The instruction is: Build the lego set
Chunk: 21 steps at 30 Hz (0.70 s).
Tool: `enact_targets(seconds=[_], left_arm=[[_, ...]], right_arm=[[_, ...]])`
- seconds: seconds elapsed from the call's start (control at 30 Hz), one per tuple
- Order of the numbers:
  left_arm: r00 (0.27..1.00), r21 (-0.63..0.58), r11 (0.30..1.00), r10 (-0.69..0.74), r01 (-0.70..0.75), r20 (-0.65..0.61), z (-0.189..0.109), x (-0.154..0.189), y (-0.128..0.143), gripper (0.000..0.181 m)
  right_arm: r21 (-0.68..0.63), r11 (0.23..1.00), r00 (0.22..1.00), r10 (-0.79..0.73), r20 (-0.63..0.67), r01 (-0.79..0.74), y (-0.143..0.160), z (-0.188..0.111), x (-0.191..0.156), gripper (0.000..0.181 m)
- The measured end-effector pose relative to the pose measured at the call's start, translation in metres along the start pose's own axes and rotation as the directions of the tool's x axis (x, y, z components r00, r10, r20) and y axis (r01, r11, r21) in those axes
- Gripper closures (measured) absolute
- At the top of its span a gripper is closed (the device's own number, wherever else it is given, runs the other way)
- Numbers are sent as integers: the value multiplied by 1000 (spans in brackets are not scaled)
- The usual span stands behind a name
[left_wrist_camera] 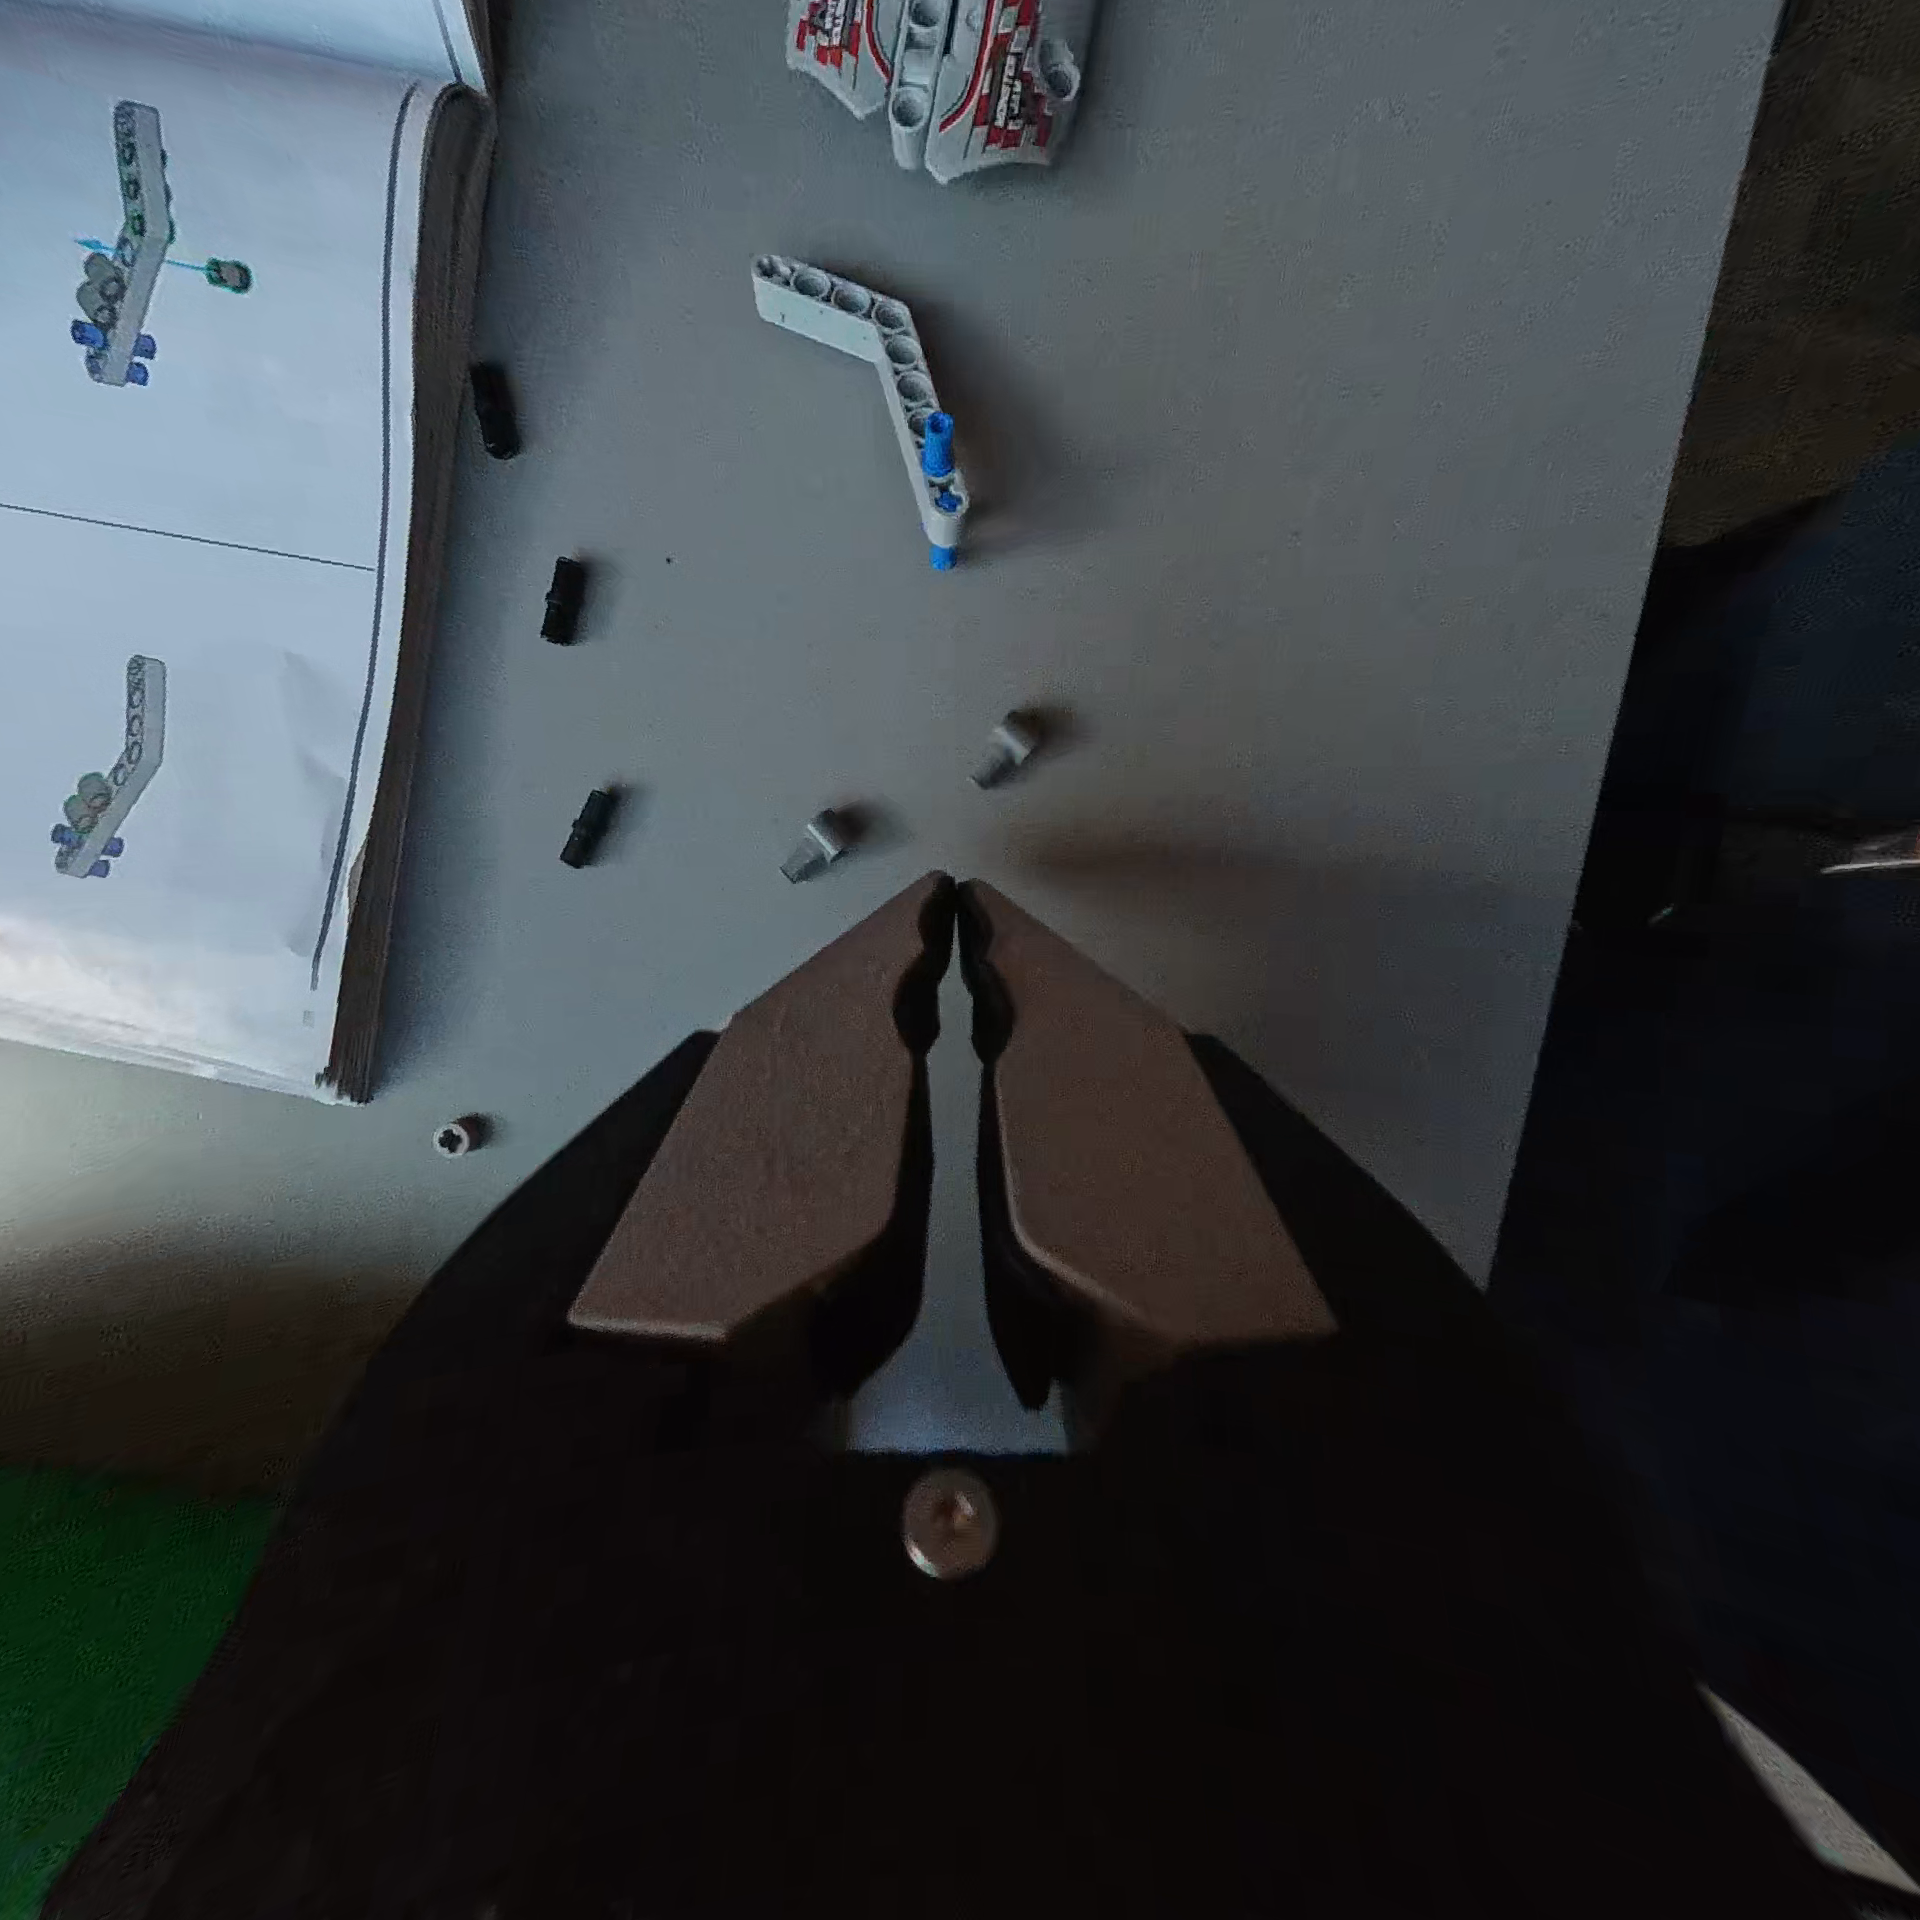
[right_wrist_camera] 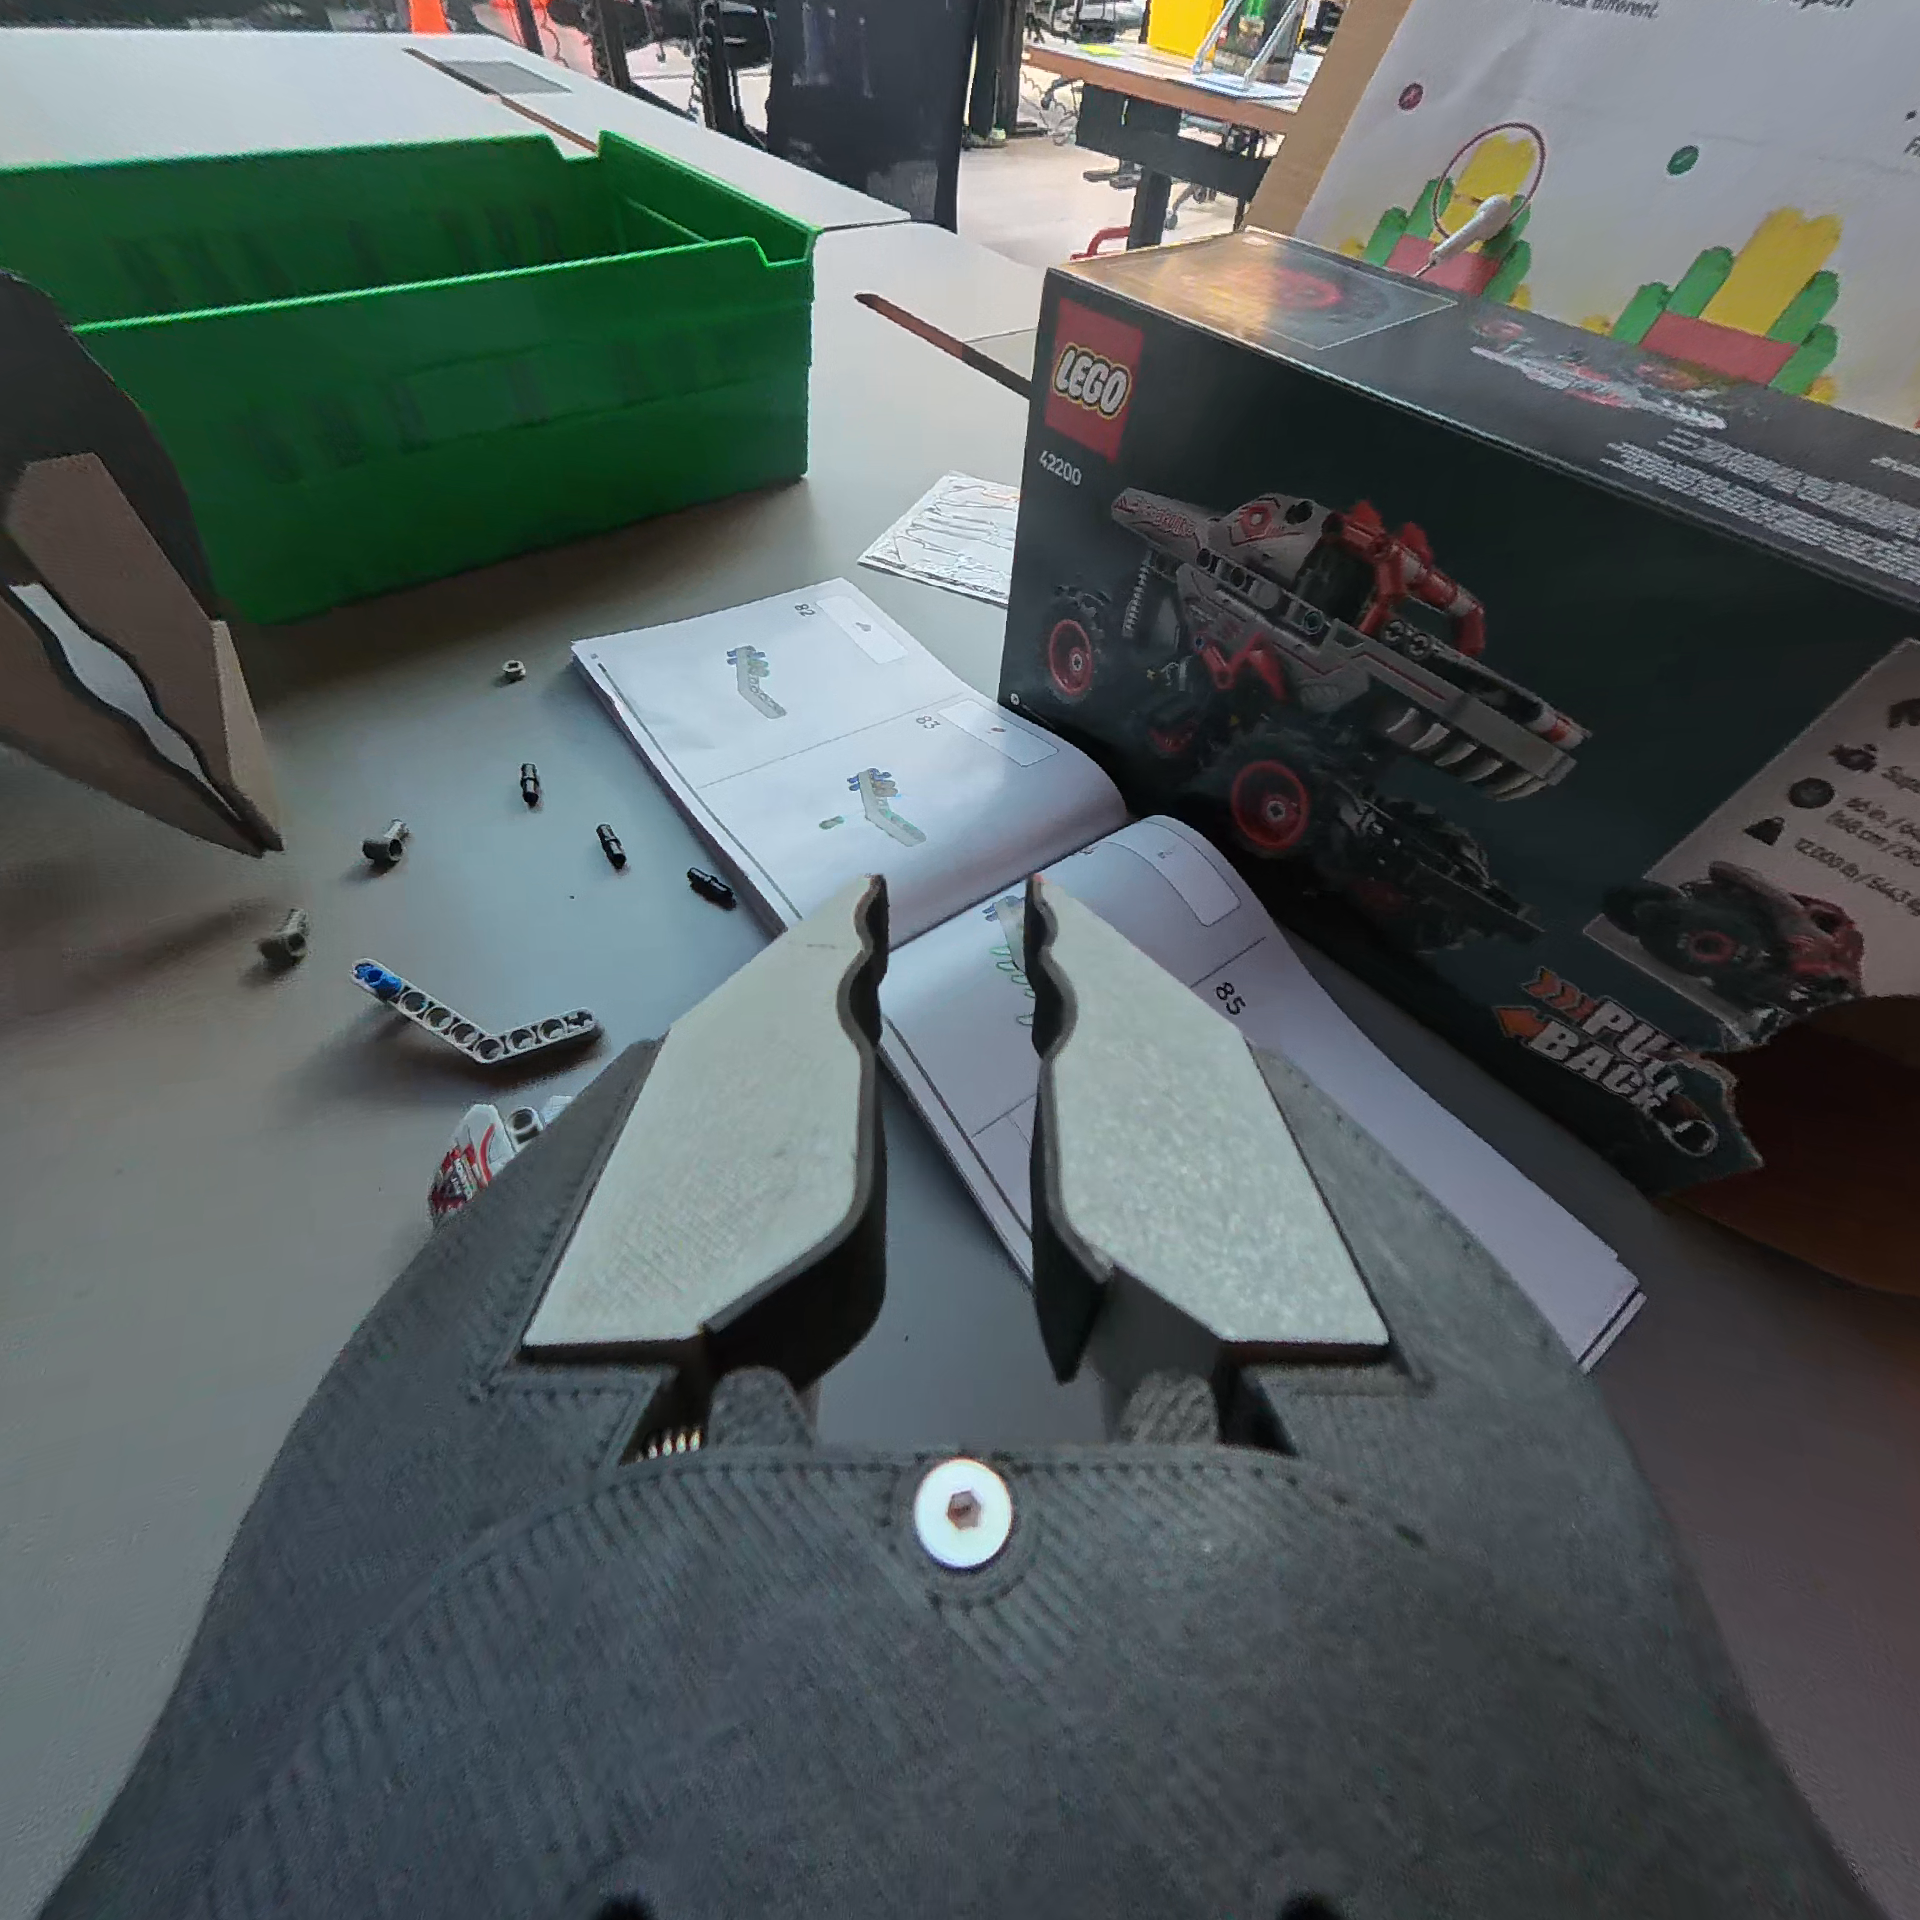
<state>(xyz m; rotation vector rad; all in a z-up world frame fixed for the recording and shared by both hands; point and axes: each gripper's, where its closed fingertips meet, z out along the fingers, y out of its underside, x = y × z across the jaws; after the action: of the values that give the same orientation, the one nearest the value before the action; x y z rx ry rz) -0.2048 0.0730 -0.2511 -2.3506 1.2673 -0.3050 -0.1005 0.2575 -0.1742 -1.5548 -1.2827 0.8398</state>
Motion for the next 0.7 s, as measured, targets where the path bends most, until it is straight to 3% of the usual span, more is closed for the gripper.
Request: enact_targets(seconds=[0.03,0.23,0.37,0.5,0.6,0.7], left_arm=[[1000,10,1000,-8,8,22,-2,-1,-1,181],[996,183,983,-7,-10,89,-13,8,-16,180],[991,322,946,5,-48,135,-10,1,-31,167],[983,520,852,-46,-54,177,-16,-7,-58,166],[963,527,839,-10,-138,268,-20,-13,-62,170],[959,475,870,-10,-131,282,-8,-24,-54,169]], right_arm=[[4,1000,1000,4,-2,-4,0,-1,0,160],[-14,1000,1000,3,9,-3,8,1,2,156],[-6,1000,997,9,72,-8,13,3,-2,154],[37,996,994,-85,75,82,16,2,2,154],[22,993,988,-119,101,117,26,2,7,153],[38,999,984,-33,176,27,24,2,6,150]])
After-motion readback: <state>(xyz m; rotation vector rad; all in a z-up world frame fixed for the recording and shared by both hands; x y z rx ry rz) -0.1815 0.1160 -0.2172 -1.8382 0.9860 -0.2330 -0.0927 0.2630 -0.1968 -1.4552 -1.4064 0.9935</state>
